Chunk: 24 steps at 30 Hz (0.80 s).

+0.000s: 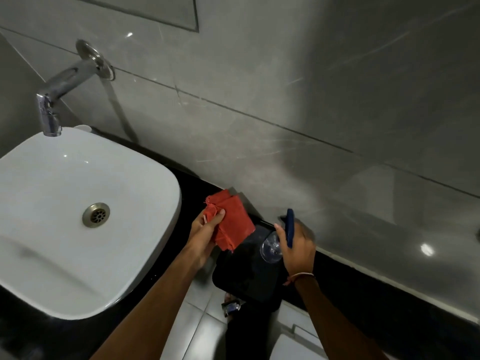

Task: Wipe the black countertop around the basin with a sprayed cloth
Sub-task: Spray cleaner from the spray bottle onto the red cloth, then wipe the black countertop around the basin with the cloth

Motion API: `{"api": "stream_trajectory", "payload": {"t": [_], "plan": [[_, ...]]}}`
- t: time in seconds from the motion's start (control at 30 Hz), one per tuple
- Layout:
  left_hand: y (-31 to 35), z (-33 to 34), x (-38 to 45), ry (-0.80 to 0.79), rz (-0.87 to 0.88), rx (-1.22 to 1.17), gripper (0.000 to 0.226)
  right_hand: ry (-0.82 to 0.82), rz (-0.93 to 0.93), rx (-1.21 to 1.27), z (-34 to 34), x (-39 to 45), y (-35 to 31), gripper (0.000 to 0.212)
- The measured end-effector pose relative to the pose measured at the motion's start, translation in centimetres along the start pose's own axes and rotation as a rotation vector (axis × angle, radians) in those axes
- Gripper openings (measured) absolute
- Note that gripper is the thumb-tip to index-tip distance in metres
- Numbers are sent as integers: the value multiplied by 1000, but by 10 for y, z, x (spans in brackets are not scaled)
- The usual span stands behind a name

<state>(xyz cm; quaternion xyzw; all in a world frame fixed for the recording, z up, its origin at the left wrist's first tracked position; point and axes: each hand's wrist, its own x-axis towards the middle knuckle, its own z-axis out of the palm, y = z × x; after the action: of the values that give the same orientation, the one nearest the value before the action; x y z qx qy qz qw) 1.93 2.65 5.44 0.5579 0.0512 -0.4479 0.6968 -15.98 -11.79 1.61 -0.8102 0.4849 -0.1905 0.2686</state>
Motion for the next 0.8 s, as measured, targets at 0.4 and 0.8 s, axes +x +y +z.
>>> {"api": "stream_trajectory", "payload": {"t": [0.4,0.8], "plan": [[-14,-5,0,39,-90,2,27,-48,-128,-1,4,-4,14,49],[53,14,-57,-139,110,345,35,-823,467,1523,-35,-18,-106,79]]}}
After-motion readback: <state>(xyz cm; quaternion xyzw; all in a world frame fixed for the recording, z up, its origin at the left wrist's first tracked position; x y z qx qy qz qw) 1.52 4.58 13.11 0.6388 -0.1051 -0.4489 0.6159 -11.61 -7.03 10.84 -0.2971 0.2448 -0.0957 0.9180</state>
